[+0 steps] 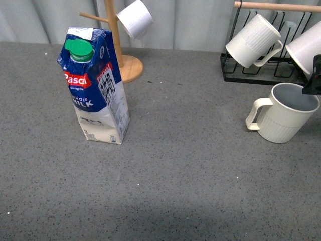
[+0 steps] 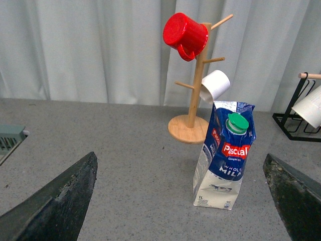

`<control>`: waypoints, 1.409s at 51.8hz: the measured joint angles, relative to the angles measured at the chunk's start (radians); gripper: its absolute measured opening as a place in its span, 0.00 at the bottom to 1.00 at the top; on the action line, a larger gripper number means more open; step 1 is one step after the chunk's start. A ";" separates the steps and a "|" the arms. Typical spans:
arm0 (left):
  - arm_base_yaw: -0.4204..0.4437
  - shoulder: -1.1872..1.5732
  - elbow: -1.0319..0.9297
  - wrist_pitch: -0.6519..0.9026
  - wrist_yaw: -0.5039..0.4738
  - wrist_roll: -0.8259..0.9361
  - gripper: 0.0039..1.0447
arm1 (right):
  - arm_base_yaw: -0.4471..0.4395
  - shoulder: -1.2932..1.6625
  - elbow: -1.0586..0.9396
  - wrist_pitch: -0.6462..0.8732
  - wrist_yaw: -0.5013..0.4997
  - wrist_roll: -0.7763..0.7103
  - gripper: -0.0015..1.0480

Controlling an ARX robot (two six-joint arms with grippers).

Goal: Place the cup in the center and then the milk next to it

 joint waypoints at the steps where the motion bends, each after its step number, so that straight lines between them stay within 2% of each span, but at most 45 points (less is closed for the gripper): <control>1: 0.000 0.000 0.000 0.000 0.000 0.000 0.94 | 0.001 0.010 0.006 -0.003 0.002 -0.002 0.91; 11: 0.000 0.000 0.000 0.000 0.000 0.000 0.94 | 0.012 0.072 0.036 -0.006 0.010 -0.002 0.91; 13: 0.000 0.000 0.000 0.000 0.000 0.000 0.94 | 0.014 0.078 0.040 -0.008 0.011 0.003 0.88; 33: 0.000 0.000 0.000 0.000 0.000 0.000 0.94 | 0.032 0.083 0.048 -0.011 0.016 0.016 0.38; 42: 0.000 0.000 0.000 0.000 0.000 0.000 0.94 | 0.032 0.083 0.058 -0.026 0.010 0.016 0.06; 44: 0.000 0.000 0.000 0.000 0.000 0.000 0.94 | 0.032 0.083 0.064 -0.034 0.010 0.015 0.01; 52: 0.000 0.000 0.000 0.000 0.000 0.000 0.94 | 0.040 0.080 0.079 -0.053 0.000 0.016 0.01; 57: 0.000 0.000 0.000 0.000 0.000 0.000 0.94 | 0.065 0.056 0.079 -0.080 -0.044 0.014 0.01; 63: 0.000 0.000 0.000 0.000 0.000 0.000 0.94 | 0.116 0.015 0.082 -0.111 -0.084 0.015 0.01; 73: 0.000 0.000 0.000 0.000 0.000 0.000 0.94 | 0.203 0.023 0.136 -0.154 -0.084 0.016 0.01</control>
